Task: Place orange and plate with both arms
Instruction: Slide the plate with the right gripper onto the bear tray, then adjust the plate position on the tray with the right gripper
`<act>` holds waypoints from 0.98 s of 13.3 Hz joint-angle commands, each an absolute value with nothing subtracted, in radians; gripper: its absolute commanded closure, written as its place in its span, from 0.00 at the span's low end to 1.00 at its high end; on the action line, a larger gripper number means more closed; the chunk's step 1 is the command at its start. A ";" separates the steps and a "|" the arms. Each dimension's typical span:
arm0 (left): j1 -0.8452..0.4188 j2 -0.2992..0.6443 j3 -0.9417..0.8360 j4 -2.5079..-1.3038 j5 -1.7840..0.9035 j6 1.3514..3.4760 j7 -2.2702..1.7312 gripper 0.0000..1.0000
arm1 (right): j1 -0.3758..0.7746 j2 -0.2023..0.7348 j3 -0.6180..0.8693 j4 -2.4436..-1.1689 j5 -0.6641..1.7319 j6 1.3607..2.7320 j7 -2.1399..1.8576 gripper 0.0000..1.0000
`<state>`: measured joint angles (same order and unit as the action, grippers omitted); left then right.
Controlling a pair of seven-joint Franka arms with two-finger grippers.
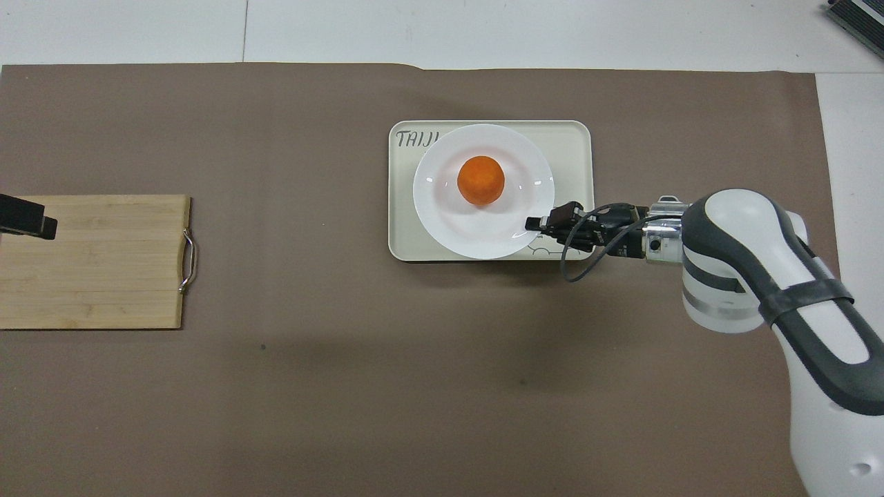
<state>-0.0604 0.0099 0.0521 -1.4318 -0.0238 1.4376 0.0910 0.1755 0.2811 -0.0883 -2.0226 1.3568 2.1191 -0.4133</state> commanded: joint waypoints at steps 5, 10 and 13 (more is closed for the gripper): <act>-0.051 -0.011 0.044 -1.450 -0.011 1.428 0.098 0.00 | 0.147 0.440 -0.083 -1.829 1.315 2.102 -0.336 1.00; -0.051 -0.011 0.044 -1.451 -0.009 1.428 0.098 0.00 | 0.164 0.448 -0.083 -1.877 1.309 2.094 -0.359 1.00; -0.051 -0.011 0.044 -1.451 -0.011 1.428 0.098 0.00 | 0.170 0.419 -0.083 -1.951 1.295 2.089 -0.374 1.00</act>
<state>-0.0604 0.0099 0.0521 -1.4318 -0.0238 1.4376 0.0910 0.1748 0.4617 -0.0857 -1.8943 1.3164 2.1106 -0.3561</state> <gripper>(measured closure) 0.000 0.947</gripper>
